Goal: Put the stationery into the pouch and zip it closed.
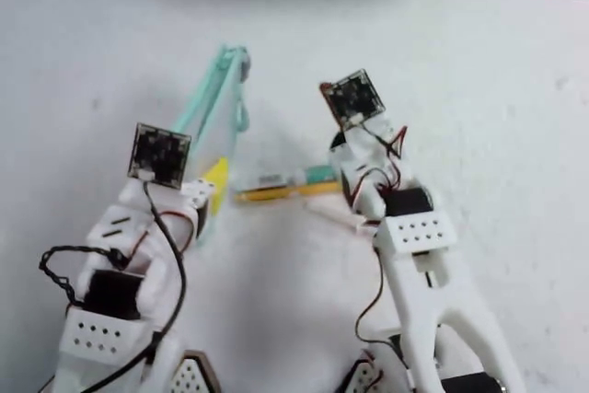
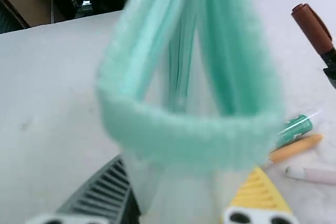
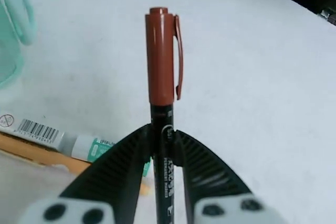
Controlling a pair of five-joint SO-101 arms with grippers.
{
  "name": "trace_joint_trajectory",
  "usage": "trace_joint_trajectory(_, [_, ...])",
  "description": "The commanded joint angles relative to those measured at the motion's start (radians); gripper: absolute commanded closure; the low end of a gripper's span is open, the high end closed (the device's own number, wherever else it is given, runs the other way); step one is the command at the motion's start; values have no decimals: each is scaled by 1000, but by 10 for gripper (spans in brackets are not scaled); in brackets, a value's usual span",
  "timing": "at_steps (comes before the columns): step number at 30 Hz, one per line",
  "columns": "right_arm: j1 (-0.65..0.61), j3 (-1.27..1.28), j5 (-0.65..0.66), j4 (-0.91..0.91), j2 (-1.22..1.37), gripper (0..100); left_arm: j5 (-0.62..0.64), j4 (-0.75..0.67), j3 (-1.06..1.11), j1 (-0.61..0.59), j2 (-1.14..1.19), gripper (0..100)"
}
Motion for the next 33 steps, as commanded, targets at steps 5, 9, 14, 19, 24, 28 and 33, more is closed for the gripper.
trace_joint_trajectory(5, [-24, -14, -9, -10, -35, 981, 8, 14, -9, 31, 18, 789])
trace_joint_trajectory(9, [-65, -58, -9, 24, -71, 981, -26, 15, -5, 68, 18, 789])
trace_joint_trajectory(14, [-122, -262, -9, 223, -223, 981, -34, 14, -5, 70, 18, 789])
trace_joint_trajectory(19, [-285, -479, -9, 340, -318, 981, -34, 14, -5, 71, 18, 789])
trace_joint_trajectory(24, [-458, -652, -18, 340, -298, 981, -34, 15, -5, 71, 18, 788])
trace_joint_trajectory(28, [-483, -835, -224, 308, -242, 981, -34, 15, -5, 71, 18, 788])
trace_joint_trajectory(33, [-481, -954, -532, 311, -131, 981, -34, 14, -5, 70, 18, 788])
